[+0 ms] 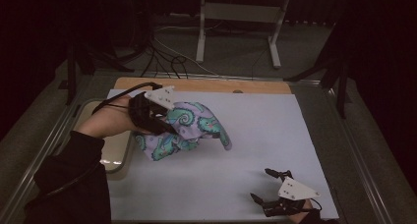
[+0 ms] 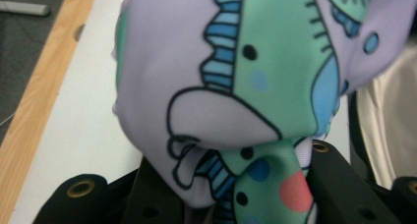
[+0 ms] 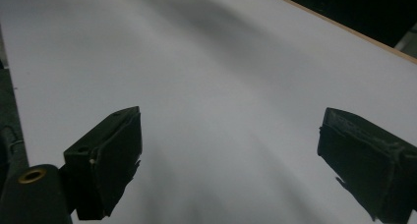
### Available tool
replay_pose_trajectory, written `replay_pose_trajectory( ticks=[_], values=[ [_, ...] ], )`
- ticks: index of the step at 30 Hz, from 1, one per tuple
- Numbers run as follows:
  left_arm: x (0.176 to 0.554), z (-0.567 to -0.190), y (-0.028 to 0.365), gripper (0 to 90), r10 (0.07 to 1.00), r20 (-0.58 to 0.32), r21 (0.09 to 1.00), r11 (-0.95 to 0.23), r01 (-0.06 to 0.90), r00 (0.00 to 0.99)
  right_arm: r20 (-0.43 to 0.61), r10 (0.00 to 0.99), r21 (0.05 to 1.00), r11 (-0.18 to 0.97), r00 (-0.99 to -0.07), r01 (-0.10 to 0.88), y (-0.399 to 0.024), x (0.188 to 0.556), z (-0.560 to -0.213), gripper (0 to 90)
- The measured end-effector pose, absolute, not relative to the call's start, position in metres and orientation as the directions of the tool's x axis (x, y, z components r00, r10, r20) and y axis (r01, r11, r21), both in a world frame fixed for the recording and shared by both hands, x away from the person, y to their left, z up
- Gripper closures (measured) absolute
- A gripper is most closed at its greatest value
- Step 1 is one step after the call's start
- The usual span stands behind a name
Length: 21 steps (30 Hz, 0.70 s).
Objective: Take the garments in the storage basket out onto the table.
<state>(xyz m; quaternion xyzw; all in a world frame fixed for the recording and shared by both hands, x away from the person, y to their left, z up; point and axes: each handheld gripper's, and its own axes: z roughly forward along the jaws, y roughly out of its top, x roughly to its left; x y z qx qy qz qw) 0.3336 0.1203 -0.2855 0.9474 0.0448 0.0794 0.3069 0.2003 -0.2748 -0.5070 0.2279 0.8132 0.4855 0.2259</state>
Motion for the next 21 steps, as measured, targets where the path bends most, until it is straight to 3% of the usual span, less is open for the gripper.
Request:
replay_pose_trajectory(
  ticks=[10, 21],
  values=[
    [0.345, -0.295, 0.092, 68.1, 0.261, 0.111, 0.602, -0.785, 0.144, 0.959, -0.15, 0.605, 0.893, 0.422, -0.782, 0.155, -0.277, 0.201, -0.506, 10.0],
    [0.354, -0.305, 0.069, 68.1, 0.333, 0.084, 0.632, -0.747, 0.208, 0.939, -0.149, 0.615, 0.896, 0.415, -0.775, 0.157, -0.276, 0.202, -0.507, 10.0]
  ],
)
